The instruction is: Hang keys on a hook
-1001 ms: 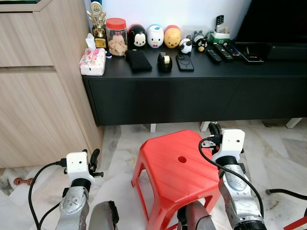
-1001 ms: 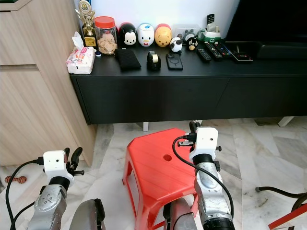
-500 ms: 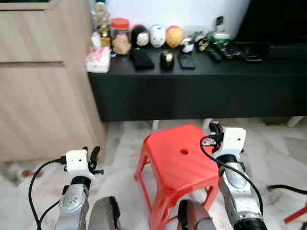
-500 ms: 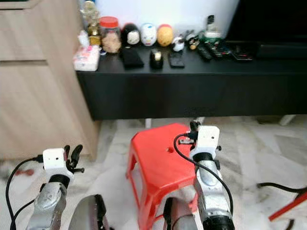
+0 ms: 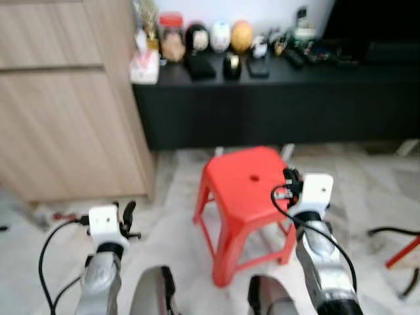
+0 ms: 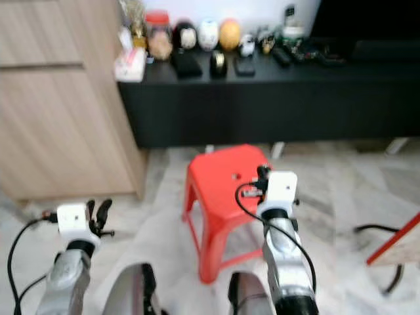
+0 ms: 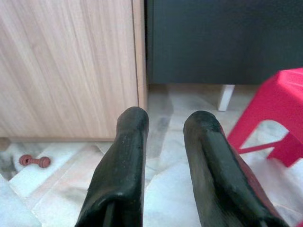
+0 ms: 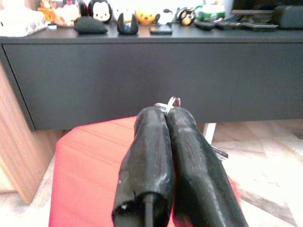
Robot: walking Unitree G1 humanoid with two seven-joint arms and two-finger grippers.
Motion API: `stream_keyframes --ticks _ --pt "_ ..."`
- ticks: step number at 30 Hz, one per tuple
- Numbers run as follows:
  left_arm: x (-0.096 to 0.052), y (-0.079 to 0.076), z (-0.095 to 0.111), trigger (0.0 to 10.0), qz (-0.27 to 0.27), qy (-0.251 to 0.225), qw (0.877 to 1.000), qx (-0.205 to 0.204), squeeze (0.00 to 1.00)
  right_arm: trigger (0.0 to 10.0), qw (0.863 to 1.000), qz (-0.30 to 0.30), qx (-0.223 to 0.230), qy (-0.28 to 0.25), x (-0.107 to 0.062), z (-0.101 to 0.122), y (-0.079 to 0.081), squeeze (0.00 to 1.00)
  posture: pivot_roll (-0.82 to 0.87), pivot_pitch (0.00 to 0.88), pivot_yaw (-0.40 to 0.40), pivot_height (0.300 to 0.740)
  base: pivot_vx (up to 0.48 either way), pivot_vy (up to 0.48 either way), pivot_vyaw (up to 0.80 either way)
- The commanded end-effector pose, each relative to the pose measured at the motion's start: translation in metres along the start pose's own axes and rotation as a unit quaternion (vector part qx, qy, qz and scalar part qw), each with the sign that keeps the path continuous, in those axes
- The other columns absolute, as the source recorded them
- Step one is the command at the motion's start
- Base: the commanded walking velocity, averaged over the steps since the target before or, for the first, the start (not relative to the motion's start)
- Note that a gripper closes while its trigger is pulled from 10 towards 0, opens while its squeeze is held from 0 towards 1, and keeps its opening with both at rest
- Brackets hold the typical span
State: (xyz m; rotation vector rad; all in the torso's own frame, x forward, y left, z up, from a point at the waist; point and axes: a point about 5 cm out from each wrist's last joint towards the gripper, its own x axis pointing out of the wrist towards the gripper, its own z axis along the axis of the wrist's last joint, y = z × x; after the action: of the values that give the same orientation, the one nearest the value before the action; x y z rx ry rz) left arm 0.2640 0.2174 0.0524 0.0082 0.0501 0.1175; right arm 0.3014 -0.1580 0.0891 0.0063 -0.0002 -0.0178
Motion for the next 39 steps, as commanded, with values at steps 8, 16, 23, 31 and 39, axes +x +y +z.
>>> stream_keyframes --ticks 8,16,23,31,39 --pt "0.0 0.001 -0.001 10.0 -0.001 0.002 1.0 0.003 0.0 10.0 1.0 -0.003 0.004 -0.006 0.001 0.003 -0.001 0.0 -0.02 0.0 -0.076 0.577 -0.33 0.0 0.0" --pt "0.0 0.001 -0.001 10.0 -0.001 0.002 1.0 0.003 0.0 10.0 1.0 -0.003 0.004 -0.006 0.001 0.003 -0.001 0.0 -0.02 0.0 -0.076 0.577 -0.33 0.0 0.0" --pt "0.0 0.001 -0.001 10.0 -0.001 0.002 1.0 0.003 0.0 10.0 1.0 -0.003 0.004 -0.006 0.001 0.003 -0.001 0.0 -0.02 0.0 -0.076 0.577 -0.33 0.0 0.0" --pt "-0.009 0.053 -0.047 10.0 0.042 0.15 0.987 0.036 0.0 10.0 0.998 -0.037 0.029 -0.04 0.0 0.008 0.001 0.0 -0.07 0.0 0.051 0.602 -0.124 0.0 0.0" --pt "-0.012 0.053 -0.051 10.0 0.041 0.152 0.987 0.039 0.0 10.0 0.998 -0.034 0.039 -0.039 0.005 0.007 0.009 0.0 -0.03 0.0 0.037 0.652 0.0 0.0 0.0"
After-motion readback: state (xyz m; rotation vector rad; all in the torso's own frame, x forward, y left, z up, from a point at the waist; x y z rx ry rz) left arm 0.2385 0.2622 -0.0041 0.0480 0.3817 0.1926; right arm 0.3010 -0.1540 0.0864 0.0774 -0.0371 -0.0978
